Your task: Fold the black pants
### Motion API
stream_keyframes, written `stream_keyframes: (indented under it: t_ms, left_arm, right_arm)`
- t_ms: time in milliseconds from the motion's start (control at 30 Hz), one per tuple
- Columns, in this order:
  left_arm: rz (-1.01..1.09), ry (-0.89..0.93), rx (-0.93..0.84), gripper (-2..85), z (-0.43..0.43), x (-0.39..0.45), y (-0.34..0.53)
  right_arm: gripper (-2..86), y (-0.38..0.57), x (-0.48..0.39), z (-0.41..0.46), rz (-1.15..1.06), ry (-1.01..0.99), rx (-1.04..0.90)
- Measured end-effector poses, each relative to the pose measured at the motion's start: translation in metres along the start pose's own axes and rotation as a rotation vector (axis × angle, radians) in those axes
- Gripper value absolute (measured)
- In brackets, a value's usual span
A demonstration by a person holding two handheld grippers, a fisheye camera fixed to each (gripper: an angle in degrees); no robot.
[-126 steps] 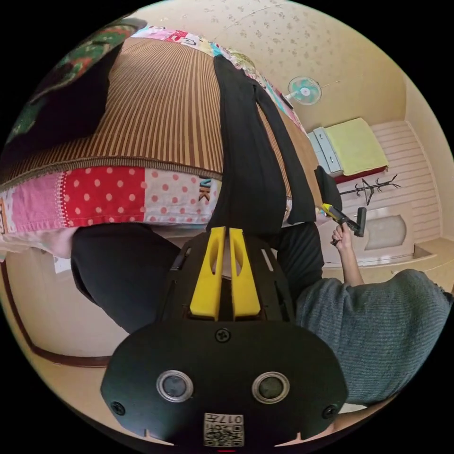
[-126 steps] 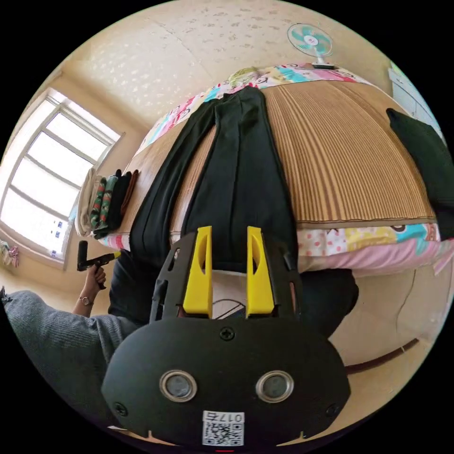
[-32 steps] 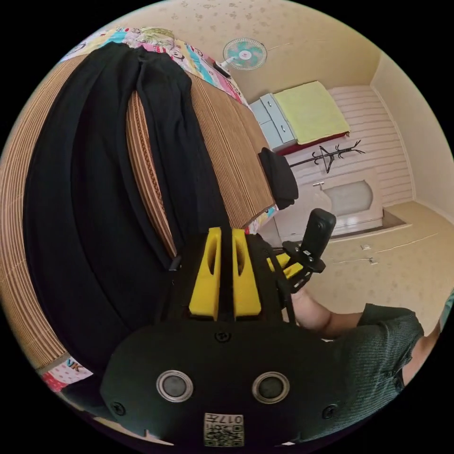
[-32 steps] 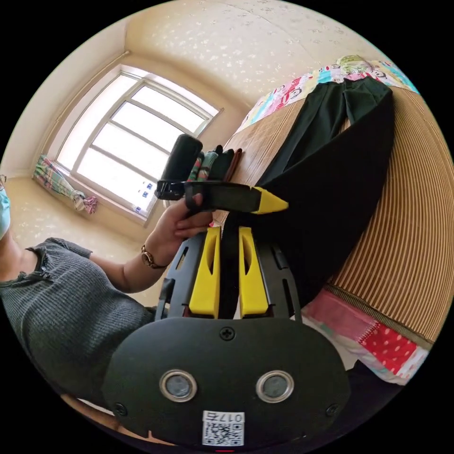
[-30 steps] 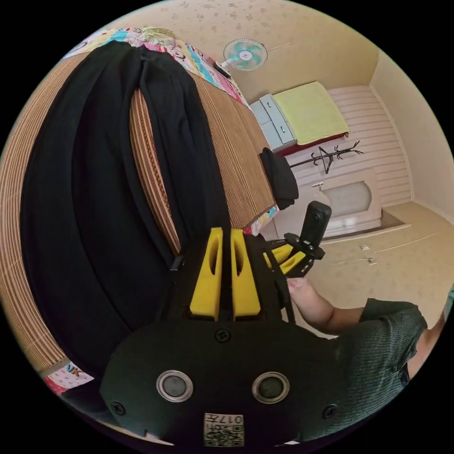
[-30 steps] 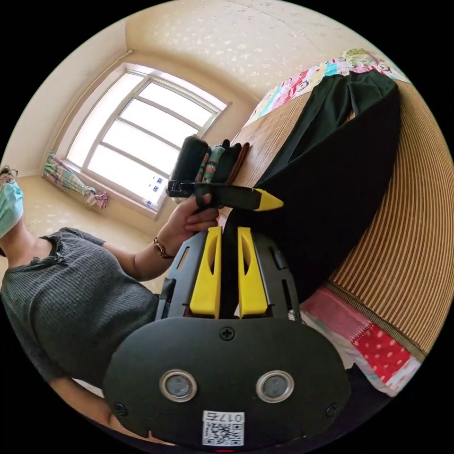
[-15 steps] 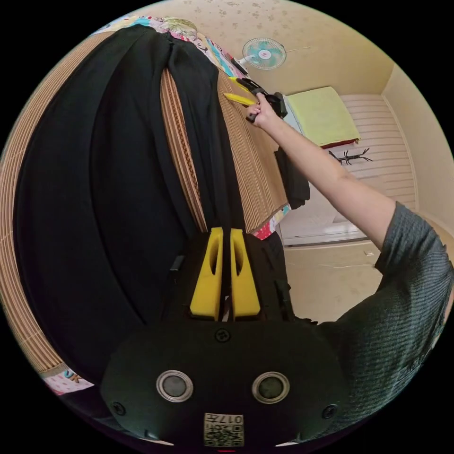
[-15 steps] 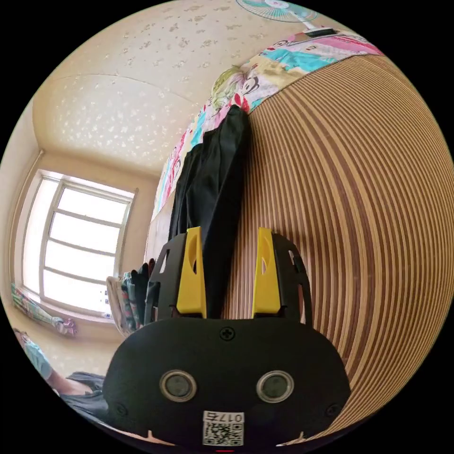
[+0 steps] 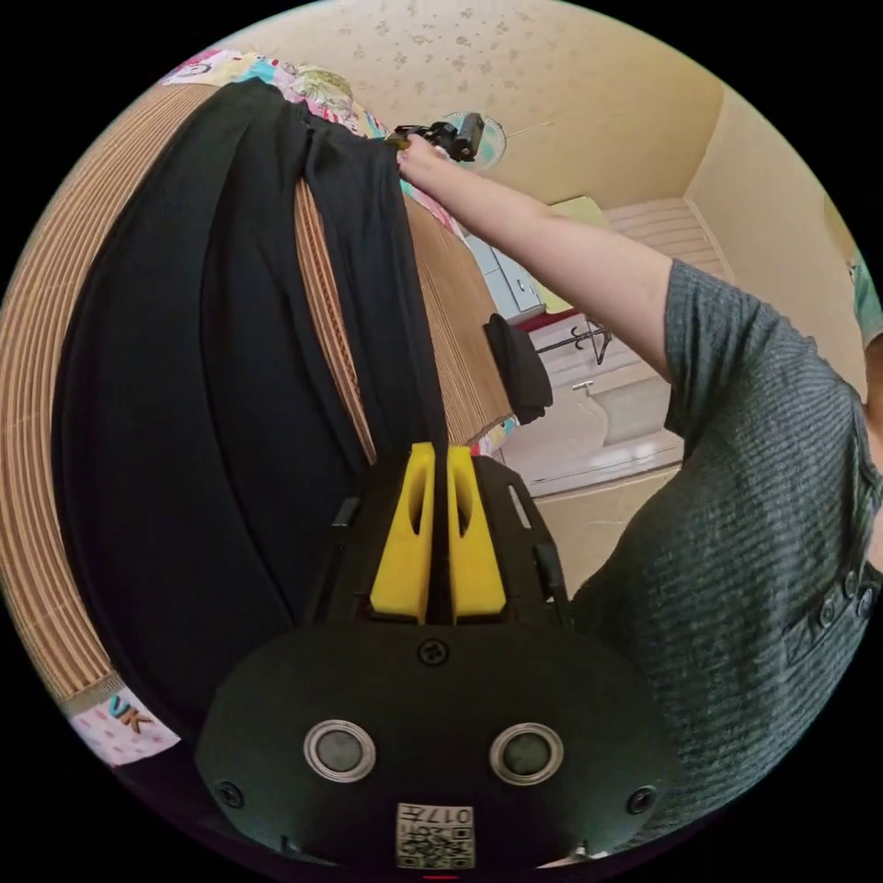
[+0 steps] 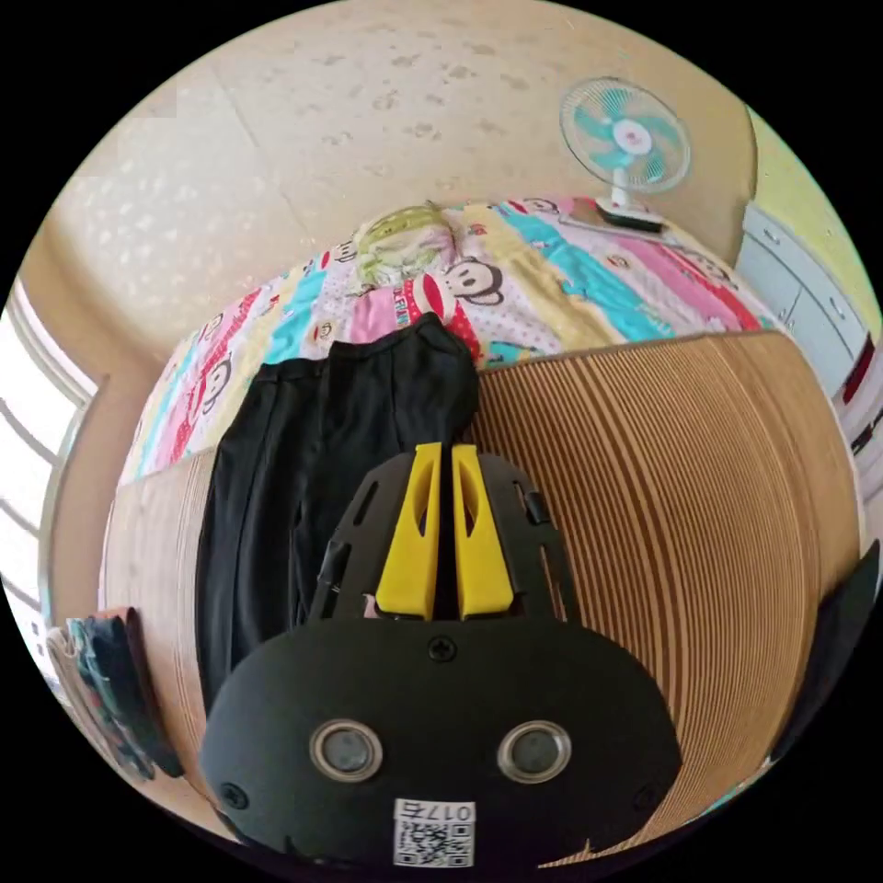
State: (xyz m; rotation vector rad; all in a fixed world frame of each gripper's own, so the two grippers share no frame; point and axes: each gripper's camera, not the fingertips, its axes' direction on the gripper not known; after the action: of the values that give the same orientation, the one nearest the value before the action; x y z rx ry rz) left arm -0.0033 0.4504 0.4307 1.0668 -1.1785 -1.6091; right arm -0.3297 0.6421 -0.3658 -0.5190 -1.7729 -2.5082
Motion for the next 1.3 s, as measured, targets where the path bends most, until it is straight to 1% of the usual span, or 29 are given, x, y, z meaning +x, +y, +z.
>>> stream_keyframes:
  t_ms: [33,100,133,167,200,233,300,333,367,400,433,500,533,600,633,700,733,800,900,967,1033,1100,1167,1267,1300]
  left_arm:
    - [0.013,0.012,0.05,-0.8,-0.019,0.005,0.012]
    - [0.021,-0.008,0.114,-0.8,-0.048,0.013,0.03]
    - [-0.008,-0.041,0.154,-0.8,-0.067,0.014,0.042]
    - [-0.05,-0.058,0.19,-0.8,-0.083,0.012,0.054]
    - [-0.073,-0.063,0.209,-0.8,-0.091,0.01,0.06]
    - [-0.109,-0.086,0.255,-0.8,-0.106,0.005,0.073]
    - [-0.165,-0.178,0.3,-0.7,-0.122,-0.003,0.09]
    - [-0.212,-0.252,0.303,-0.7,-0.128,-0.011,0.098]
    - [-0.242,-0.306,0.311,-0.6,-0.132,-0.016,0.106]
    - [-0.252,-0.321,0.316,-0.6,-0.133,-0.019,0.11]
    - [-0.269,-0.337,0.315,-0.6,-0.134,-0.024,0.116]
    - [-0.294,-0.342,0.297,-0.5,-0.131,-0.031,0.123]
    - [-0.293,-0.341,0.281,-0.4,-0.128,-0.034,0.127]
    - [-0.297,-0.345,0.249,-0.3,-0.121,-0.038,0.129]
    - [-0.293,-0.344,0.232,-0.3,-0.118,-0.04,0.13]
    - [-0.28,-0.35,0.225,-0.2,-0.116,-0.041,0.131]
    - [-0.272,-0.356,0.218,-0.2,-0.116,-0.041,0.131]
    - [-0.265,-0.367,0.199,-0.1,-0.116,-0.041,0.13]
    - [-0.258,-0.396,0.15,-0.1,-0.116,-0.04,0.127]
    - [-0.239,-0.439,0.105,-0.1,-0.117,-0.034,0.123]
    - [-0.215,-0.469,0.082,-0.1,-0.118,-0.03,0.123]
    - [-0.208,-0.483,0.064,0.0,-0.118,-0.028,0.128]
    - [-0.232,-0.461,0.076,0.0,-0.122,-0.028,0.137]
    - [-0.246,-0.435,0.067,0.0,-0.127,-0.026,0.138]
    - [-0.248,-0.435,0.059,0.0,-0.127,-0.025,0.137]
  right_arm:
    - [2.9,-0.001,-0.024,-0.007,-0.066,0.017,0.026]
    - [3.1,0.0,-0.12,-0.03,-0.282,0.038,0.116]
    - [3.2,0.001,-0.141,-0.034,-0.32,0.009,0.134]
    - [3.5,0.0,-0.175,-0.039,-0.362,-0.079,0.138]
    - [4.1,-0.003,-0.2,-0.038,-0.363,-0.168,0.129]
    - [4.4,-0.004,-0.211,-0.035,-0.356,-0.209,0.119]
    - [6.8,-0.006,-0.235,-0.005,-0.306,-0.367,-0.006]
    - [7.4,-0.003,-0.237,0.004,-0.279,-0.399,-0.045]
    - [8.1,0.008,-0.233,0.019,-0.208,-0.461,-0.087]
    - [8.4,0.026,-0.226,0.026,-0.168,-0.539,-0.099]
    - [8.5,0.036,-0.221,0.027,-0.162,-0.577,-0.1]
    - [9.3,0.091,-0.2,0.022,-0.198,-0.673,-0.124]
    - [9.5,0.107,-0.193,0.019,-0.214,-0.684,-0.133]
    - [10.1,0.181,-0.157,-0.004,-0.275,-0.709,-0.19]
    - [10.2,0.201,-0.145,-0.012,-0.278,-0.718,-0.206]
    - [10.7,0.275,-0.092,-0.039,-0.227,-0.791,-0.281]
    - [10.9,0.292,-0.079,-0.046,-0.205,-0.809,-0.3]
    - [11.6,0.357,-0.037,-0.072,-0.128,-0.841,-0.371]
    - [11.8,0.423,-0.014,-0.101,-0.058,-0.872,-0.442]
    - [11.2,0.452,-0.016,-0.116,-0.059,-0.905,-0.453]
    - [9.5,0.474,-0.023,-0.123,-0.066,-0.857,-0.473]
    - [7.1,0.492,-0.027,-0.132,0.006,-0.707,-0.46]
    - [5.9,0.495,-0.039,-0.141,-0.049,-0.684,-0.465]
    - [3.9,0.499,-0.052,-0.15,-0.128,-0.59,-0.502]
    - [3.5,0.497,-0.049,-0.153,-0.126,-0.609,-0.504]
